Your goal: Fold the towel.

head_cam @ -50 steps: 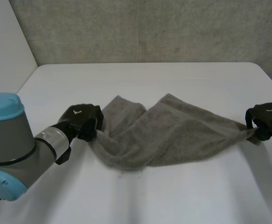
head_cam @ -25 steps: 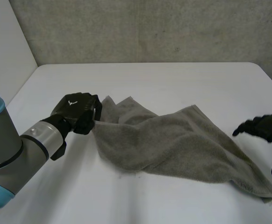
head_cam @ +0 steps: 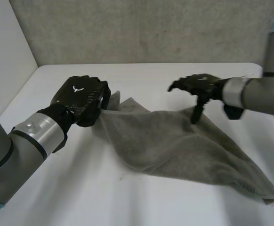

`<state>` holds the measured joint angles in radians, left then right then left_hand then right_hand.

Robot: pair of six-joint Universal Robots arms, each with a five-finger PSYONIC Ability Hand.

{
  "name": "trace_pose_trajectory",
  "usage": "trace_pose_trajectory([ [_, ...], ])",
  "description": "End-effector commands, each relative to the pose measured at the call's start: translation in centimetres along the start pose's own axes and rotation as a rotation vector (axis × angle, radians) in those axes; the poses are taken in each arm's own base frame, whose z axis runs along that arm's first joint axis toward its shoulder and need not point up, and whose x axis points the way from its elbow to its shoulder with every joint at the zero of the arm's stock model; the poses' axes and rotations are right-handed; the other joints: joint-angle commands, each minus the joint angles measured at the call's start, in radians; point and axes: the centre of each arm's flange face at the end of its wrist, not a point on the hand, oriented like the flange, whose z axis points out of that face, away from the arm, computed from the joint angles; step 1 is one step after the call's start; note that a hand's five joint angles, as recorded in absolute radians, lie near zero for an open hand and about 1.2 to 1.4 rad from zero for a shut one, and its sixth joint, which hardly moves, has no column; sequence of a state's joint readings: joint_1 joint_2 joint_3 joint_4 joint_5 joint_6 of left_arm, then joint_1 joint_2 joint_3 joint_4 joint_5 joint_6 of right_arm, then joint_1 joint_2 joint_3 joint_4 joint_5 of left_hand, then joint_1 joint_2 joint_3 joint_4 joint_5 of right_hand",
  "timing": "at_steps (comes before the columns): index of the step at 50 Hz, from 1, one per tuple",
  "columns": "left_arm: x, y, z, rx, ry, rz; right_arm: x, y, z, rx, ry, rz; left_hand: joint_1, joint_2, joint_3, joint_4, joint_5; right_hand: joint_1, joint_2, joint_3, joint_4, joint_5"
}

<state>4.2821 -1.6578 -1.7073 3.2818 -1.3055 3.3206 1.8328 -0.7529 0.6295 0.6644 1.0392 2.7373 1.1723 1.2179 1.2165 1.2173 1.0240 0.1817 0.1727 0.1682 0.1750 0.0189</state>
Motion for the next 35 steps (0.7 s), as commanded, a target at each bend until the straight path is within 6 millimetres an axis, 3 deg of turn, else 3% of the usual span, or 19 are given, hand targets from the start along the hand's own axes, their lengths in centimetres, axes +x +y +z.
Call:
trace_pose_trajectory([
  [1,0.3,-1.4,-1.3,0.042,-0.002,0.009,-2.8,1.9,5.6,0.045,-0.090,0.023,0.224,0.178,0.180,0.179,0.198,-0.007,0.002,0.006,0.000,-0.019],
  [9,0.2,-1.3,-1.3,0.040,-0.005,0.010,-4.6,5.1,8.7,0.013,-0.151,0.033,0.224,0.178,0.180,0.179,0.198,0.329,0.338,0.342,0.336,0.317],
  [11,0.0,-1.1,-1.2,0.038,-0.009,0.008,-4.3,5.0,9.0,0.036,-0.130,0.013,0.224,0.178,0.180,0.179,0.198,0.904,0.913,0.918,0.911,0.892],
  [12,-0.1,-0.9,-1.0,0.032,-0.013,0.008,-4.3,5.0,9.0,0.036,-0.130,0.013,0.224,0.178,0.180,0.179,0.198,0.907,0.916,0.921,0.914,0.896],
  [13,-0.1,-0.9,-1.0,0.032,-0.013,0.008,-3.8,4.1,9.1,0.079,-0.105,-0.009,0.224,0.178,0.180,0.179,0.198,1.198,1.207,1.212,1.205,1.186],
  [20,-1.7,0.8,2.3,-0.001,-0.035,0.007,-0.2,-2.8,7.8,0.339,0.189,-0.120,0.224,0.178,0.180,0.179,0.198,1.215,1.224,1.228,1.221,1.203],
  [22,-2.3,0.6,3.4,0.011,-0.045,0.018,1.3,-7.3,5.7,0.507,0.327,-0.175,0.224,0.178,0.180,0.179,0.198,1.215,1.224,1.228,1.221,1.203],
  [23,-2.9,0.2,4.8,0.036,-0.053,0.030,1.3,-7.4,5.7,0.508,0.327,-0.175,0.224,0.178,0.180,0.179,0.198,1.215,1.224,1.228,1.221,1.203],
  [24,-2.9,0.2,4.8,0.036,-0.053,0.030,2.0,-9.6,4.5,0.602,0.381,-0.206,0.224,0.178,0.180,0.179,0.198,1.215,1.224,1.228,1.221,1.203],
  [25,-3.6,-1.0,6.3,0.088,-0.069,0.049,2.3,-12.1,3.0,0.706,0.426,-0.238,0.224,0.178,0.180,0.179,0.198,1.215,1.224,1.228,1.221,1.203],
  [26,-4.5,-2.7,7.8,0.162,-0.091,0.070,2.3,-12.1,3.0,0.707,0.426,-0.238,0.224,0.178,0.180,0.179,0.198,1.215,1.224,1.228,1.221,1.203],
  [27,-4.5,-2.7,7.9,0.163,-0.091,0.070,2.4,-14.4,1.5,0.807,0.457,-0.267,0.224,0.178,0.180,0.179,0.198,1.215,1.224,1.228,1.221,1.203],
  [28,-5.4,-4.9,9.2,0.253,-0.122,0.087,2.4,-14.4,1.5,0.808,0.458,-0.267,0.224,0.178,0.180,0.179,0.198,1.215,1.224,1.228,1.221,1.203],
  [29,-6.4,-7.7,10.2,0.366,-0.161,0.107,2.4,-16.5,-0.1,0.901,0.489,-0.298,0.224,0.178,0.180,0.179,0.198,1.215,1.224,1.228,1.221,1.203],
  [30,-6.4,-7.8,10.2,0.367,-0.161,0.107,2.1,-18.5,-1.8,0.985,0.513,-0.323,0.224,0.178,0.180,0.179,0.198,1.215,1.224,1.228,1.221,1.203],
  [31,-7.3,-10.5,10.8,0.476,-0.203,0.116,2.1,-18.5,-1.8,0.986,0.513,-0.324,0.224,0.178,0.180,0.179,0.198,1.215,1.224,1.228,1.221,1.203],
  [32,-7.3,-10.6,10.8,0.477,-0.203,0.116,1.8,-20.1,-3.4,1.055,0.533,-0.338,0.224,0.178,0.180,0.179,0.198,1.215,1.224,1.228,1.221,1.203],
  [33,-8.0,-13.0,10.9,0.569,-0.239,0.107,1.6,-21.2,-4.6,1.095,0.542,-0.349,0.224,0.178,0.180,0.179,0.198,1.215,1.224,1.228,1.221,1.203],
  [35,-8.3,-15.0,10.8,0.643,-0.262,0.085,1.1,-21.7,-5.3,1.104,0.536,-0.357,0.224,0.178,0.180,0.179,0.198,1.215,1.224,1.228,1.221,1.203],
])
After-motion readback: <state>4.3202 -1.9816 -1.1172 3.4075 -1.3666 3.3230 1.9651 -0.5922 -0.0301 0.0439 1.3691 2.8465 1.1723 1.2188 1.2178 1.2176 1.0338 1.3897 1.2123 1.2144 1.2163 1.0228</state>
